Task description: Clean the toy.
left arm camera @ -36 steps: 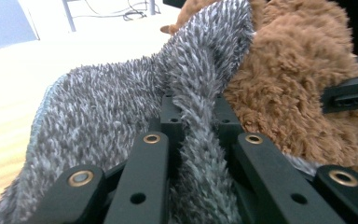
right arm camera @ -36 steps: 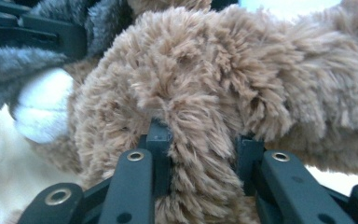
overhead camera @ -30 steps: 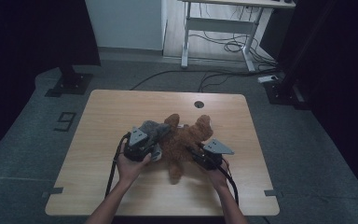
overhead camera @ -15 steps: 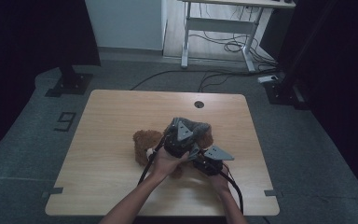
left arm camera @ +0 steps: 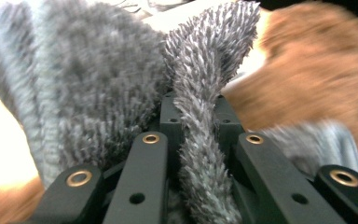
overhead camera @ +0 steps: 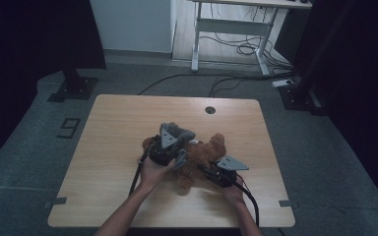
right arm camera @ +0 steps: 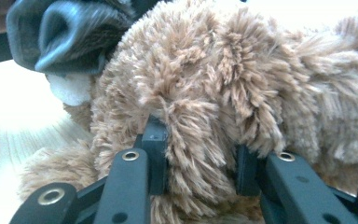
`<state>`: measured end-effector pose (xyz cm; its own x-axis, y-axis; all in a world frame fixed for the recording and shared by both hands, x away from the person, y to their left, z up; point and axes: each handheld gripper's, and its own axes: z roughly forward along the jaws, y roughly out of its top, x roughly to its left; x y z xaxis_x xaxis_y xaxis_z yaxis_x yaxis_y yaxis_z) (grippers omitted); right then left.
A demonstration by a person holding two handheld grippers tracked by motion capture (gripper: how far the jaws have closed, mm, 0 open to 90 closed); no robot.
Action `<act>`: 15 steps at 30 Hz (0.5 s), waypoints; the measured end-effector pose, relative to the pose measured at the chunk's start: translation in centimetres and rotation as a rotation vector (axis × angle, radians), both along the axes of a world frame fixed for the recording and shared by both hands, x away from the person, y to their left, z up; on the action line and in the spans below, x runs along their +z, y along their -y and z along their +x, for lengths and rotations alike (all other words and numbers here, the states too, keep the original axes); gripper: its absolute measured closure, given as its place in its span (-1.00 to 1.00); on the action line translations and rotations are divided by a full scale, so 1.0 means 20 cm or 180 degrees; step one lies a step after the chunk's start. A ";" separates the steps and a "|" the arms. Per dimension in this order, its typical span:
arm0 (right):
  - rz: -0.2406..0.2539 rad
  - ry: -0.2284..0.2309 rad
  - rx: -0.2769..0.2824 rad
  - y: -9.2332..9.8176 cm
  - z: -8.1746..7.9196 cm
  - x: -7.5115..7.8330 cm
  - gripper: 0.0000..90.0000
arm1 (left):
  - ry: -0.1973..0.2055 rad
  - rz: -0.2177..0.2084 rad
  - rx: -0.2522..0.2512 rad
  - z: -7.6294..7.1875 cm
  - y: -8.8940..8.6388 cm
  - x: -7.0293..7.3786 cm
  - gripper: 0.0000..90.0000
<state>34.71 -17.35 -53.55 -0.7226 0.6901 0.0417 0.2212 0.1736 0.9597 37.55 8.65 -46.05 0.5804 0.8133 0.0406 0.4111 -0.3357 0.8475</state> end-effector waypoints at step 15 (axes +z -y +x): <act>0.0056 -0.0055 0.0025 0.00 0.00 -0.01 0.41 | -0.0293 -0.0161 0.0566 0.03 -0.50 -0.10 0.76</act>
